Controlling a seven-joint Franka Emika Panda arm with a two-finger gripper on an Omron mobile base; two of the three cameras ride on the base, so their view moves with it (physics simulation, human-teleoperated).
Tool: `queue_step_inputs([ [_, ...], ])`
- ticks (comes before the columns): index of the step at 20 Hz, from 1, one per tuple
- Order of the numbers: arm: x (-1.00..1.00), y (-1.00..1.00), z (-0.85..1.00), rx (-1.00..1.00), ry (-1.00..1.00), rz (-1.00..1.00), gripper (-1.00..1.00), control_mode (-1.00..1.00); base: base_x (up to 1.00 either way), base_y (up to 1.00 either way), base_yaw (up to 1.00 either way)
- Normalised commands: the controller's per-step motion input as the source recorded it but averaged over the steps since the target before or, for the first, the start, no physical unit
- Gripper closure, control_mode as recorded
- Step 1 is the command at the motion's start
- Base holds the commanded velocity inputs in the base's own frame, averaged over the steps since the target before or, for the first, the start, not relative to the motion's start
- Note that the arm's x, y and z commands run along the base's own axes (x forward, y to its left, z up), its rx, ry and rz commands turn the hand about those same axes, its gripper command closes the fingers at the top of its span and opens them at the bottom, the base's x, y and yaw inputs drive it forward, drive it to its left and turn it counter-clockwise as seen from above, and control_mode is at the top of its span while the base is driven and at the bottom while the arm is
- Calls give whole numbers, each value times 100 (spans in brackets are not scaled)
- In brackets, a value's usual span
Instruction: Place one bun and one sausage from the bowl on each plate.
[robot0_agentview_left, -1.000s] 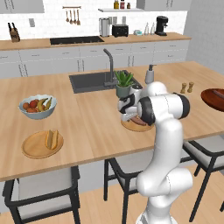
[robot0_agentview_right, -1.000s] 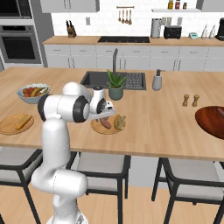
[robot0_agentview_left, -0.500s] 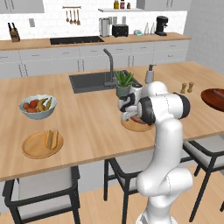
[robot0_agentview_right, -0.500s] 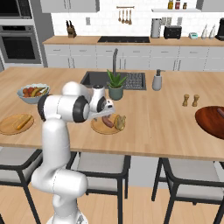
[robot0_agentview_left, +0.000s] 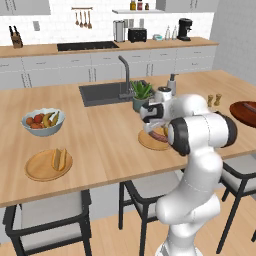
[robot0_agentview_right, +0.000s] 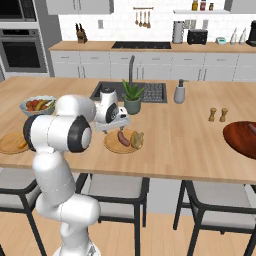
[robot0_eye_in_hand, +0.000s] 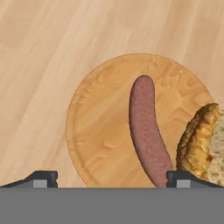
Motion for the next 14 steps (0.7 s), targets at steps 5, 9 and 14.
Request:
queue_step_inputs([
  [5,-100,-26,62,0,9,-4,-100,-100,0,0,0],
  [9,-100,-41,79,0,11,0,-100,-100,0,0,0],
  [14,-100,-43,77,0,10,0,-100,-100,0,0,0],
])
